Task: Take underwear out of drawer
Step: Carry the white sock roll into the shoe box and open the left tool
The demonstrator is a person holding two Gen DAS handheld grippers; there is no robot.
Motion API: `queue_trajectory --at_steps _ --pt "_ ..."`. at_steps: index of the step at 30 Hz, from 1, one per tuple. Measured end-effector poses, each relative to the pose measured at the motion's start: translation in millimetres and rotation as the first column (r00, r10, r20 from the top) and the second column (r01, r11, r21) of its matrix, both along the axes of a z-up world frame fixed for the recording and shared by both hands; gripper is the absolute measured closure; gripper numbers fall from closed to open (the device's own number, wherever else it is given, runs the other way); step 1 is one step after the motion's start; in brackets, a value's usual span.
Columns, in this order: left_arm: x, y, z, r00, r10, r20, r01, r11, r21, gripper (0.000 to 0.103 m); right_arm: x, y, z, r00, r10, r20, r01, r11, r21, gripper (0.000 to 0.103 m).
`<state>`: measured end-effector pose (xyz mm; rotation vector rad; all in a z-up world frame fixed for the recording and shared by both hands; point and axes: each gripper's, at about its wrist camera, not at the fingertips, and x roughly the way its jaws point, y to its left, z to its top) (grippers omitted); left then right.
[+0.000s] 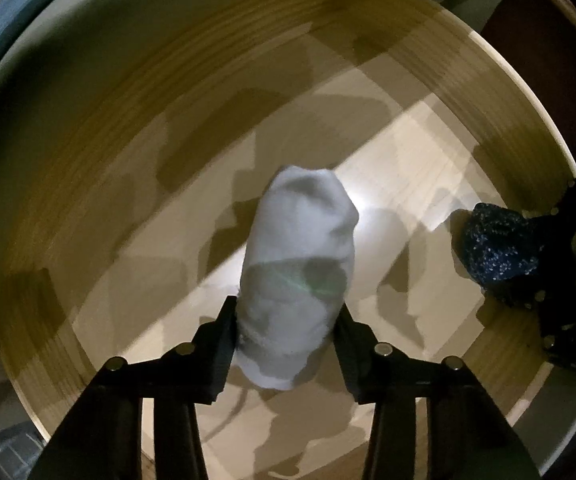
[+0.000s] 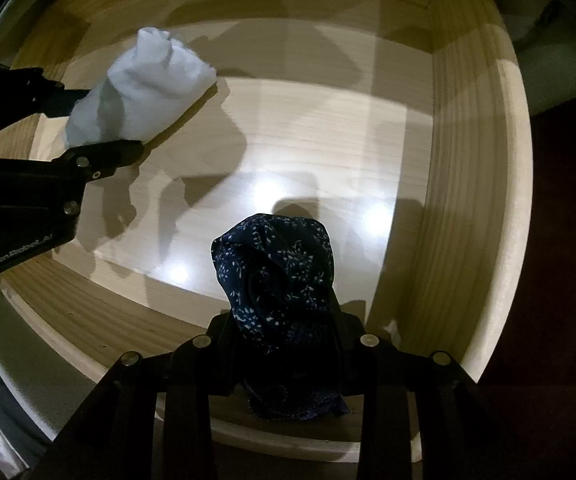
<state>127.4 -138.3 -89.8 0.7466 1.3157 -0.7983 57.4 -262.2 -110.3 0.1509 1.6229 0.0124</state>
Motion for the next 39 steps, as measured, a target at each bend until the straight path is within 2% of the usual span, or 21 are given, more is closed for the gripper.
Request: queue_trajectory --at_steps 4,10,15,21,23,28,34,39 --pt "-6 9 3 0.998 0.048 -0.028 -0.048 0.999 0.006 0.059 1 0 0 1.000 -0.002 0.003 0.002 1.000 0.002 0.073" --pt "-7 32 9 0.993 0.111 -0.032 -0.110 0.993 0.041 0.060 -2 5 -4 1.000 -0.003 0.003 0.003 1.000 0.000 0.073" --pt "-14 50 21 0.986 0.164 -0.029 -0.163 0.986 0.035 0.060 -1 6 -5 1.000 -0.002 0.002 0.002 1.000 -0.003 0.073" --pt "-26 70 42 0.974 0.227 -0.010 -0.227 0.974 -0.008 0.060 1 5 -6 1.000 -0.001 0.001 0.001 1.000 -0.017 0.073" --pt "-17 65 51 0.968 0.251 -0.003 -0.251 0.968 -0.026 0.060 1 4 -6 1.000 -0.001 0.002 0.001 1.000 -0.022 0.074" --pt "-33 73 73 0.949 0.307 0.077 -0.302 0.951 -0.072 0.060 -1 12 -11 1.000 0.003 0.002 -0.003 0.999 -0.040 0.074" --pt "-50 85 93 0.928 0.352 0.121 -0.333 0.930 -0.154 0.060 5 15 -15 1.000 0.013 0.005 -0.013 0.998 -0.055 0.074" --pt "-54 102 138 0.906 0.387 0.172 -0.342 0.909 -0.239 0.060 4 21 -11 1.000 0.013 0.010 -0.013 0.998 -0.059 0.074"
